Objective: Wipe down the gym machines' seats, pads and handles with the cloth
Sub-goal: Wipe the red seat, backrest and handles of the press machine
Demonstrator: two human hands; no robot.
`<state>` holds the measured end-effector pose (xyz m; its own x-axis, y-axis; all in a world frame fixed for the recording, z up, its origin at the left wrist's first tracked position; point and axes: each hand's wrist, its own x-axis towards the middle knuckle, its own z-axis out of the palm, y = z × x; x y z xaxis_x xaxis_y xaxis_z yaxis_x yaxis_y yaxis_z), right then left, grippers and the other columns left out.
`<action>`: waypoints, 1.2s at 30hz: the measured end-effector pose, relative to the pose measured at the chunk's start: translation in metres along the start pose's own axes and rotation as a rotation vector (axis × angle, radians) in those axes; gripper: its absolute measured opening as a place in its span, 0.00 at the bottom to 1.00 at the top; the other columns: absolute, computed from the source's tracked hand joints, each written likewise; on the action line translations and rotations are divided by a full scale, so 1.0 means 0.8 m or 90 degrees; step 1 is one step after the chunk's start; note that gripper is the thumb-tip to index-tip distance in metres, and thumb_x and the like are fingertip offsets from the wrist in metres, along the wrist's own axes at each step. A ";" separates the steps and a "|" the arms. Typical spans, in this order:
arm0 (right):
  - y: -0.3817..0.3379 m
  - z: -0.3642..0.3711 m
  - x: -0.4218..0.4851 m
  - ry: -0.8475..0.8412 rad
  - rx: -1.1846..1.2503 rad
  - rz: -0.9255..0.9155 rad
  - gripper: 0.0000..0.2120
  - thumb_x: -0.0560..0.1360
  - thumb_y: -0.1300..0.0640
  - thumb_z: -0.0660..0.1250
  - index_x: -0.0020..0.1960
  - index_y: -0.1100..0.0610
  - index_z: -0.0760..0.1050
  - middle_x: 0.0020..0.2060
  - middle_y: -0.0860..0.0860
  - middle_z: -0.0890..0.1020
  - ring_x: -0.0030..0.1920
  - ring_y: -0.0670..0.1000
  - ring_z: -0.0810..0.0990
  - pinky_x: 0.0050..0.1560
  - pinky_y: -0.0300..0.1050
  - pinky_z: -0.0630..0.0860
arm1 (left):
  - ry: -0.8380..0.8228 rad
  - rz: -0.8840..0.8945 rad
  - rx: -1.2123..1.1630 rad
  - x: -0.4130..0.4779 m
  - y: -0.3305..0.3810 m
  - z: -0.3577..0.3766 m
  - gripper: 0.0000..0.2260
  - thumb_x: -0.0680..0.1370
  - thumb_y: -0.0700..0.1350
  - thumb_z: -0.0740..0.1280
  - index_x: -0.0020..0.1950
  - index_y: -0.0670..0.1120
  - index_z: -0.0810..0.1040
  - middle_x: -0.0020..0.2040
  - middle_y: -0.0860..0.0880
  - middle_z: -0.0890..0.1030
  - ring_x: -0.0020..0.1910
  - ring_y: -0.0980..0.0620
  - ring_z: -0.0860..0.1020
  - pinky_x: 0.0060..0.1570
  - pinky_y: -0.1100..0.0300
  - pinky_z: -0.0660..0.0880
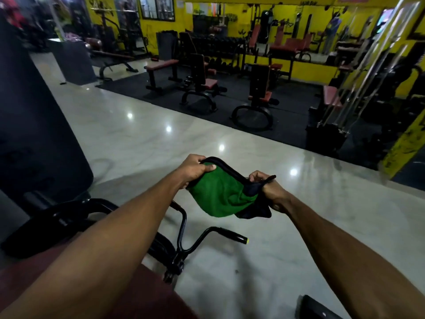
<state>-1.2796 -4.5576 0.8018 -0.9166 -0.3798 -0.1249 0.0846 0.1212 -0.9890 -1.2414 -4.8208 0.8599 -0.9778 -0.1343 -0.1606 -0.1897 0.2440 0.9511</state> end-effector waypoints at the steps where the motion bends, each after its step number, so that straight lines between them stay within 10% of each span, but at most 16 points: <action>1: 0.000 -0.012 0.020 -0.027 0.006 0.020 0.18 0.77 0.76 0.51 0.43 0.60 0.73 0.39 0.53 0.81 0.38 0.50 0.80 0.36 0.38 0.75 | 0.029 0.004 0.006 0.016 0.004 0.007 0.09 0.75 0.41 0.74 0.53 0.40 0.83 0.48 0.41 0.85 0.42 0.47 0.84 0.44 0.57 0.82; 9: -0.019 -0.077 0.137 -0.212 -0.059 0.167 0.20 0.72 0.33 0.71 0.47 0.50 0.75 0.50 0.48 0.82 0.49 0.52 0.80 0.50 0.50 0.75 | 0.094 0.029 0.104 0.113 0.063 0.044 0.13 0.69 0.50 0.79 0.47 0.44 0.83 0.44 0.46 0.86 0.45 0.46 0.84 0.52 0.49 0.81; 15: -0.031 -0.098 0.202 -0.239 -0.153 0.066 0.17 0.70 0.59 0.81 0.50 0.57 0.74 0.45 0.55 0.86 0.45 0.53 0.85 0.47 0.50 0.84 | 0.101 0.030 0.143 0.172 0.100 0.058 0.18 0.67 0.54 0.80 0.47 0.42 0.83 0.44 0.46 0.86 0.44 0.46 0.85 0.51 0.47 0.82; 23: -0.043 -0.164 0.285 -0.220 -0.207 0.043 0.17 0.76 0.74 0.64 0.58 0.57 0.77 0.51 0.61 0.86 0.52 0.63 0.86 0.52 0.57 0.84 | -0.009 -0.009 0.176 0.255 0.106 0.057 0.19 0.68 0.48 0.80 0.53 0.40 0.81 0.50 0.42 0.84 0.50 0.43 0.83 0.53 0.47 0.80; 29: -0.072 -0.177 0.374 -0.227 -0.205 0.046 0.12 0.76 0.63 0.67 0.58 0.52 0.79 0.53 0.58 0.86 0.50 0.53 0.84 0.48 0.47 0.78 | 0.014 0.028 0.129 0.345 0.112 0.059 0.08 0.73 0.47 0.76 0.47 0.44 0.84 0.41 0.48 0.86 0.38 0.52 0.84 0.36 0.62 0.78; 36: -0.088 -0.147 0.491 -0.278 -0.159 0.027 0.10 0.80 0.54 0.71 0.57 0.60 0.81 0.50 0.55 0.87 0.53 0.55 0.86 0.52 0.49 0.82 | 0.082 0.046 0.112 0.447 0.117 0.018 0.15 0.69 0.51 0.79 0.47 0.42 0.83 0.44 0.45 0.85 0.44 0.49 0.83 0.45 0.57 0.80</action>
<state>-1.6913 -4.6075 0.8316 -0.6602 -0.7121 -0.2388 -0.0273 0.3405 -0.9398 -1.6100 -4.8319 0.8876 -0.9721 -0.2297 -0.0475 -0.1429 0.4196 0.8964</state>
